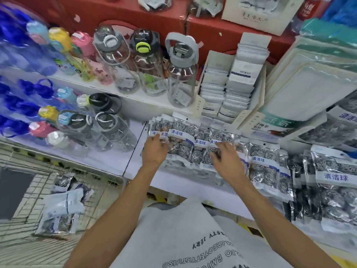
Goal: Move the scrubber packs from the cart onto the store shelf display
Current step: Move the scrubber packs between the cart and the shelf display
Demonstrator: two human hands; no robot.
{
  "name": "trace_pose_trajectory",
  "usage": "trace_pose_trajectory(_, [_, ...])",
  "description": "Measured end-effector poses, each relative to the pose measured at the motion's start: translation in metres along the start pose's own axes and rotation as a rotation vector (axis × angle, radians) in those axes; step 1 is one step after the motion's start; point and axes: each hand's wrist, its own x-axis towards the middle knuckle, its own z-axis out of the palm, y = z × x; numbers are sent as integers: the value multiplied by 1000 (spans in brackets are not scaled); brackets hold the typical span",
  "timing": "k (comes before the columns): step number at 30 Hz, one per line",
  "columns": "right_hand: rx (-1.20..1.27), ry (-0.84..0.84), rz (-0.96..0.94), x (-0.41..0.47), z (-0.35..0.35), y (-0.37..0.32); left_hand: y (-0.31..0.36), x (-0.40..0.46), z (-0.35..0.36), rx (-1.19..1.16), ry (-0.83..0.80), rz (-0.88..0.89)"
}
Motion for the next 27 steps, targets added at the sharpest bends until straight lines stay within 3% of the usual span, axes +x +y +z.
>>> trace_pose_trajectory(4, [-44, -137, -251, -8, 11, -33, -23, -61, -22, 48, 106, -41])
trace_pose_trajectory(13, [-77, -345, -637, -37, 60, -123, -125, -202, -42, 197, 350, -345])
trace_pose_trajectory(27, [-206, -607, -900, -89, 177, -280, -258, -310, -60, -170, 519, -770])
